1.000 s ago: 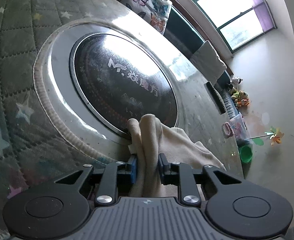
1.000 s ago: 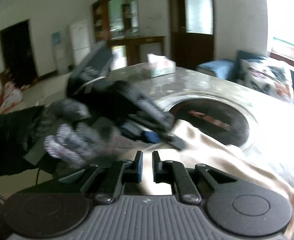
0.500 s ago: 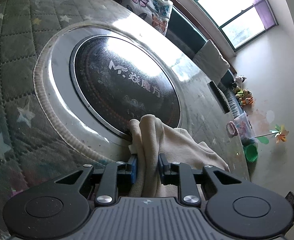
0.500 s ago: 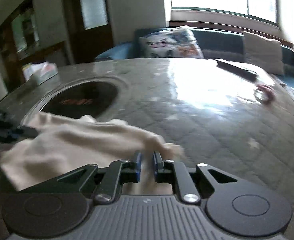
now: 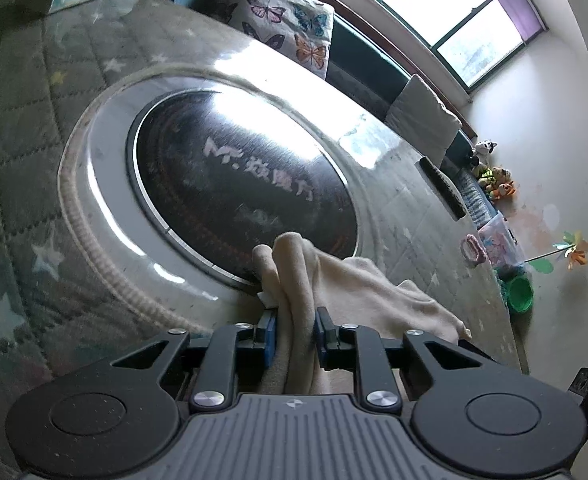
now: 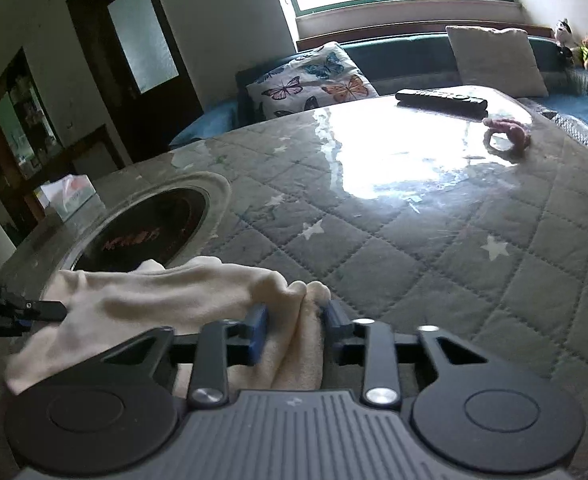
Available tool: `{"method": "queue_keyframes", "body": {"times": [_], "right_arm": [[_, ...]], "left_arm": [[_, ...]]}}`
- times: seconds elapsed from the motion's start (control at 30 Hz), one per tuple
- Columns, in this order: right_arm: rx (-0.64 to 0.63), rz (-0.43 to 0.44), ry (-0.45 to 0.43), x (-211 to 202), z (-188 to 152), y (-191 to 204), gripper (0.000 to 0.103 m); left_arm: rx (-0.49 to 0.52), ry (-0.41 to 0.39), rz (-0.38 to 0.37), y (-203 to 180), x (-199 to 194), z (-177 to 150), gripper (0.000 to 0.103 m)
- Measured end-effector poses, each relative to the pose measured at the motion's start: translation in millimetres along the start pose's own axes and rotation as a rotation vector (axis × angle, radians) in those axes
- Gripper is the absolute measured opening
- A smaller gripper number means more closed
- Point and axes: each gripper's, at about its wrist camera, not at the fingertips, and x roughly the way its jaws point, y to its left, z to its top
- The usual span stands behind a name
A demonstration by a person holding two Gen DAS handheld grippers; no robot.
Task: Fold clothes
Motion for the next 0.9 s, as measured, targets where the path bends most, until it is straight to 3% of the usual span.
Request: {"method": "queue_keyframes", "body": {"times": [0.3,0.6,0.9], "right_arm": [[-0.016,-0.013,-0.119,-38.7,20.2,-5.5,0.009],[-0.033,-0.170,-0.202,-70.7,57.4,-54.9,0.009],[-0.012,-0.286,-0.215,-66.3,80.0,-108.3,0.009]], "left_arm": [[0.133,-0.040,-0.054,-60.0,1.1,19.8,0.012],[0.239,0.008,-0.126,-137.0,60.1,33.1,0.011],[0.326,0.056,-0.152,-194.2,119.7,41.8,0.011]]}}
